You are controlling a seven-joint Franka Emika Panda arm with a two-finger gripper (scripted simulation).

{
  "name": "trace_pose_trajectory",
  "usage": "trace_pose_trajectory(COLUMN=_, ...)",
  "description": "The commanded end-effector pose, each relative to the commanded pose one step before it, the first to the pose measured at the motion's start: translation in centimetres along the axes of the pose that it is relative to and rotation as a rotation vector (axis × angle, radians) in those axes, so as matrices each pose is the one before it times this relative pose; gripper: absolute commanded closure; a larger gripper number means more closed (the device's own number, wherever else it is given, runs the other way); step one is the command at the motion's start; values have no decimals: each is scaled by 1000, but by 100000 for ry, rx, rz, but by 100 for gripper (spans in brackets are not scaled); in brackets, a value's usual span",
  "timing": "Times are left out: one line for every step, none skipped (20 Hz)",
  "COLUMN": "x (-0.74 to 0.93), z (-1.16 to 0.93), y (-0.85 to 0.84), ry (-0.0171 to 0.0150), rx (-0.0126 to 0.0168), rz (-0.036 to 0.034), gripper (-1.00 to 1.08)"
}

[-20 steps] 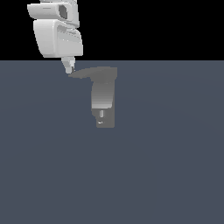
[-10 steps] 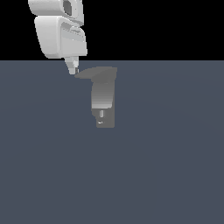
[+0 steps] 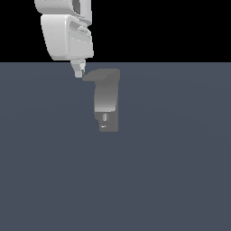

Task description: Turn on the faucet by rotating a designated handle.

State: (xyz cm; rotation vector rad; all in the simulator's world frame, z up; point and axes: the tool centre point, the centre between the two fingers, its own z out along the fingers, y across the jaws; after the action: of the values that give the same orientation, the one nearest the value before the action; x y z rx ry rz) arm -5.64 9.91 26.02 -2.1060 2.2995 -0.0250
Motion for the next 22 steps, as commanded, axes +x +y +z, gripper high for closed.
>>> trace_pose_trajectory(x=2110, z=309, y=63, ry=272, rx=-749, rz=1555, gripper=108)
trace_pose_trajectory(x=534, z=49, y=51, ry=22, rx=-123, rz=32, gripper=108)
trace_pose_trajectory(x=541, z=58, y=47, ry=25, rx=-140, rz=37, gripper=108)
trace_pose_trajectory(x=544, z=44, y=55, ry=20, rx=-114, rz=30, gripper=108)
trace_pose_trajectory(x=550, z=49, y=53, ry=22, rx=-123, rz=32, gripper=108)
trace_pose_trajectory(x=557, z=57, y=49, ry=26, rx=-140, rz=36, gripper=108)
trace_pose_trajectory(x=561, z=49, y=54, ry=23, rx=-123, rz=32, gripper=108)
trace_pose_trajectory(x=567, z=53, y=53, ry=25, rx=-132, rz=34, gripper=108)
trace_pose_trajectory(x=572, z=53, y=53, ry=25, rx=-131, rz=34, gripper=108)
trace_pose_trajectory(x=578, z=56, y=51, ry=27, rx=-139, rz=36, gripper=108)
trace_pose_trajectory(x=582, z=48, y=56, ry=25, rx=-123, rz=32, gripper=108)
trace_pose_trajectory(x=589, z=60, y=50, ry=30, rx=-147, rz=38, gripper=108)
trace_pose_trajectory(x=594, z=52, y=54, ry=28, rx=-131, rz=34, gripper=108)
trace_pose_trajectory(x=599, z=56, y=52, ry=31, rx=-139, rz=36, gripper=108)
trace_pose_trajectory(x=605, z=55, y=51, ry=32, rx=-138, rz=36, gripper=108)
trace_pose_trajectory(x=612, z=55, y=48, ry=35, rx=-138, rz=36, gripper=108)
trace_pose_trajectory(x=0, z=0, y=0, ry=0, rx=0, rz=0, gripper=108)
trace_pose_trajectory(x=-2110, z=-1134, y=-549, ry=-121, rx=2797, rz=-2952, gripper=108)
trace_pose_trajectory(x=416, z=52, y=-286, ry=8, rx=-116, rz=123, gripper=108)
trace_pose_trajectory(x=414, z=52, y=-285, ry=8, rx=-116, rz=123, gripper=108)
trace_pose_trajectory(x=412, z=52, y=-284, ry=8, rx=-116, rz=123, gripper=108)
trace_pose_trajectory(x=408, z=50, y=-282, ry=8, rx=-111, rz=117, gripper=108)
